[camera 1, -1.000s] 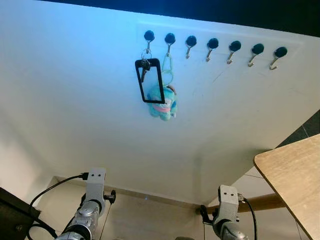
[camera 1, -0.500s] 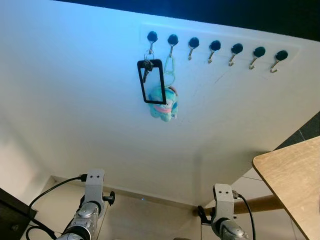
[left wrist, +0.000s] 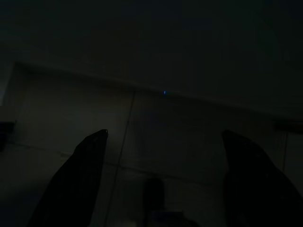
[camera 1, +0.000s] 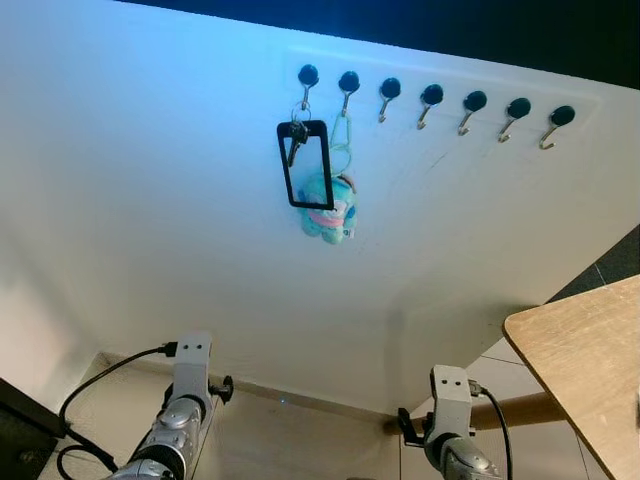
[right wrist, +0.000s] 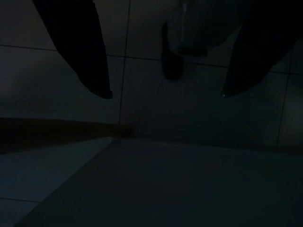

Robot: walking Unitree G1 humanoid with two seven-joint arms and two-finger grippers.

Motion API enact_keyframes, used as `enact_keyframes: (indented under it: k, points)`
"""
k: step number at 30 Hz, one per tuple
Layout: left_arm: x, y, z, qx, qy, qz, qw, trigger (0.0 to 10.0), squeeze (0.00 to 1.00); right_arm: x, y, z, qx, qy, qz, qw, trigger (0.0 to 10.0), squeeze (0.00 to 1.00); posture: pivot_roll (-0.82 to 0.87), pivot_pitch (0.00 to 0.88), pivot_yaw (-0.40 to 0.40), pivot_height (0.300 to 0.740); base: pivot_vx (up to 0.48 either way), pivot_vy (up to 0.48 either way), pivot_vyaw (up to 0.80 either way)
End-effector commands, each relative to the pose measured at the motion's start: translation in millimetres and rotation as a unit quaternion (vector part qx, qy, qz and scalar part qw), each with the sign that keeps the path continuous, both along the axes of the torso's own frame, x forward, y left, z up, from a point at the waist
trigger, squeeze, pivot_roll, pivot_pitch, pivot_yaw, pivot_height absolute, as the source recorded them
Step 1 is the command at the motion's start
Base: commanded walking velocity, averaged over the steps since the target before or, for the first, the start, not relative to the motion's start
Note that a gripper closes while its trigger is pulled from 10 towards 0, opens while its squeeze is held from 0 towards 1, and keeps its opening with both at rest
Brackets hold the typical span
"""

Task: Hang keys on a hook

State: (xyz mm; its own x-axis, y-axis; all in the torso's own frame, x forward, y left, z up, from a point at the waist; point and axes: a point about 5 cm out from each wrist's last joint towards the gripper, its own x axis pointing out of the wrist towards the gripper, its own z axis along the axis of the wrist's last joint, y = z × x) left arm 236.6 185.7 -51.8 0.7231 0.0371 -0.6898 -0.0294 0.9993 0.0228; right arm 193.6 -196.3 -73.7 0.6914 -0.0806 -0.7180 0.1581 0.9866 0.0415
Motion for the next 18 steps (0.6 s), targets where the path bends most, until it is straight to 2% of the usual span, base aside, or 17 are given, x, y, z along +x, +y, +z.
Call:
enact_keyframes:
  k: [1, 6, 12, 14, 15, 18]
  points:
    - [-3.6, -4.5, -3.6, 0.002, 0.016, -0.020, 1.000, 10.0, 0.00, -7.6, -5.8, -3.6, 0.000, 0.015, -0.016, 1.000, 10.0, 0.00, 0.06, 0.022, -0.059, 0.740, 0.000, 0.000, 0.00]
    - [0.0, -3.1, -1.1, 0.000, 0.012, -0.013, 1.000, 10.0, 0.00, -9.2, -5.7, -4.1, 0.004, 0.013, -0.028, 1.000, 10.0, 0.00, 0.05, 0.043, -0.049, 0.740, 0.000, 0.000, 0.00]
    - [-2.1, -4.4, -2.8, 0.000, 0.016, -0.015, 1.000, 10.0, 0.00, -13.0, -5.2, -5.8, 0.009, 0.013, -0.036, 0.999, 10.0, 0.00, 0.04, 0.023, -0.035, 0.740, 0.000, 0.000, 0.00]
    - [-5.3, -6.3, -5.2, 0.000, 0.024, -0.026, 0.999, 10.0, 0.00, -12.1, -4.1, -5.4, 0.011, 0.011, -0.029, 0.999, 10.0, 0.00, 0.03, 0.033, -0.031, 0.740, 0.000, 0.000, 0.00]
    - [-5.4, -8.8, -5.5, 0.007, 0.026, -0.044, 0.999, 10.0, 0.00, -9.0, -3.6, -4.0, 0.012, 0.007, -0.021, 1.000, 10.0, 0.00, 0.03, 0.006, -0.031, 0.740, 0.000, 0.000, 0.00]
    - [-2.6, -8.3, -3.8, -0.002, 0.021, -0.026, 0.999, 10.0, 0.00, -5.9, -5.0, -2.5, 0.014, 0.006, -0.030, 0.999, 10.0, 0.00, 0.03, 0.013, -0.022, 0.740, 0.000, 0.000, 0.00]
